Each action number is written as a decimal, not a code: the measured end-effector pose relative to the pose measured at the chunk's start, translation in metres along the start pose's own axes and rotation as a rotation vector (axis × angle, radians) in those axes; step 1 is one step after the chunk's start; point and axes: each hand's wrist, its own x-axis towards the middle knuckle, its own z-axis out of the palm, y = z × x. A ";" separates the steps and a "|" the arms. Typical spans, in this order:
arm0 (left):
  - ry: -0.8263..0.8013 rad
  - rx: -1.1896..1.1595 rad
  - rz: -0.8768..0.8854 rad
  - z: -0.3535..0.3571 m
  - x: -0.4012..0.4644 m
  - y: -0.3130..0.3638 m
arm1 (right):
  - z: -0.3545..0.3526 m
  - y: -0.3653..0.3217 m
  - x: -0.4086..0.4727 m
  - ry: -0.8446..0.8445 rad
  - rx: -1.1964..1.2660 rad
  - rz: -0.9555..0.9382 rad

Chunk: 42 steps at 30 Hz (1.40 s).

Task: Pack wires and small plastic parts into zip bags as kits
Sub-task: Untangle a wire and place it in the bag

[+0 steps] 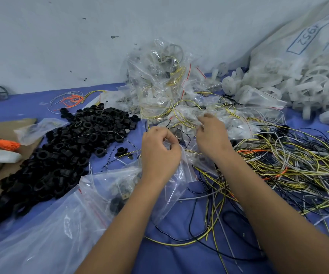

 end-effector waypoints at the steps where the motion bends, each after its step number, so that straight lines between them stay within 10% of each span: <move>1: -0.003 0.000 0.006 0.000 0.000 0.000 | -0.002 0.001 0.003 0.028 0.023 0.036; 10: -0.022 -0.006 -0.011 -0.001 -0.001 0.001 | 0.000 0.003 0.024 -0.114 0.028 0.143; 14: -0.021 -0.020 -0.013 -0.002 -0.001 0.002 | -0.001 0.008 0.024 0.086 0.119 0.123; 20: -0.028 -0.031 -0.020 -0.001 0.001 -0.002 | -0.016 0.003 0.005 0.306 0.583 0.059; 30: -0.041 -0.461 -0.265 -0.010 0.010 0.000 | -0.023 -0.016 -0.041 0.061 1.174 0.029; 42: -0.175 -0.479 -0.146 -0.021 0.017 -0.007 | -0.002 -0.004 -0.055 0.116 1.093 0.076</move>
